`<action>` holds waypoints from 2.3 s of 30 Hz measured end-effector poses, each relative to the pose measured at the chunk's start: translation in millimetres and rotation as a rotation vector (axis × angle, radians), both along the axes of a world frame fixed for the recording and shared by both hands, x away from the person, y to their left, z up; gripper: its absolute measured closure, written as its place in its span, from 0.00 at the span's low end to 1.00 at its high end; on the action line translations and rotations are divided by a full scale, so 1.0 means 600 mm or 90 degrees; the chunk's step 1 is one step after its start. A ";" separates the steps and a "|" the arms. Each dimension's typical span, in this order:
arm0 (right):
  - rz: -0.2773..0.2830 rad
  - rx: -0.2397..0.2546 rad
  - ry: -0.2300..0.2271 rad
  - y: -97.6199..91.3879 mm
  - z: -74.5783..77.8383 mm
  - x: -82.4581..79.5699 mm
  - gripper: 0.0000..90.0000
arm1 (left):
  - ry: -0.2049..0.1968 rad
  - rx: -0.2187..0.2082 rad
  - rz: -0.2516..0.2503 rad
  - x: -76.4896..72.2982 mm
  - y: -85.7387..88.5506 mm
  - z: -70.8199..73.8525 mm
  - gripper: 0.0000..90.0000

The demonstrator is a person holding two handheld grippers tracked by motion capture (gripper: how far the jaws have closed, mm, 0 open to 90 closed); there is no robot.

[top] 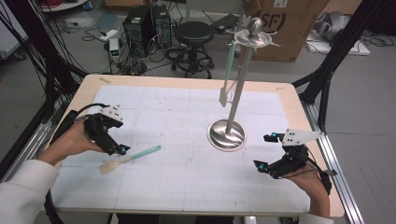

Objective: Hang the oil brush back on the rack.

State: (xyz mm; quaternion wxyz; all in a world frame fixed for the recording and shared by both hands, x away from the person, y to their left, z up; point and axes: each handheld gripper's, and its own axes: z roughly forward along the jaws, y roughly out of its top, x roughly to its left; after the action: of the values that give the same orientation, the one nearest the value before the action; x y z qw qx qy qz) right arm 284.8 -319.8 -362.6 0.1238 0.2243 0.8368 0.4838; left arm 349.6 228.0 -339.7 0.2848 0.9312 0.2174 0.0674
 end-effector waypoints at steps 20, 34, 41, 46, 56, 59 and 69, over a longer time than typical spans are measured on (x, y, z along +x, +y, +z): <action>-0.003 -0.001 0.001 -0.002 -0.001 -0.001 0.01 | 0.019 0.018 -0.004 0.005 -0.016 -0.029 0.08; -0.005 -0.001 0.005 -0.005 -0.002 -0.003 0.01 | 0.043 0.051 -0.008 0.007 -0.021 -0.060 0.16; -0.004 -0.007 0.006 -0.003 -0.003 -0.002 0.01 | 0.048 0.088 -0.011 0.007 -0.024 -0.074 0.22; -0.005 -0.006 0.004 -0.003 -0.004 -0.001 0.01 | 0.061 0.099 -0.009 0.007 -0.028 -0.083 0.26; -0.005 -0.007 0.005 -0.003 -0.005 0.000 0.01 | 0.078 0.146 -0.015 0.006 -0.035 -0.101 0.35; -0.005 -0.010 0.009 -0.004 -0.004 -0.001 0.01 | 0.081 0.157 -0.012 0.005 -0.037 -0.103 0.42; -0.004 -0.010 0.013 -0.003 -0.007 0.000 0.01 | 0.097 0.184 -0.020 0.000 -0.041 -0.109 0.64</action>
State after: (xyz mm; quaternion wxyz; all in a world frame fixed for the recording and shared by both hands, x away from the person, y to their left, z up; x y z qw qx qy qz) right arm 284.7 -321.6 -366.8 0.1188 0.2310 0.8412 0.4742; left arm 349.8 203.1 -405.0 0.1314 0.9682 0.2116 0.0227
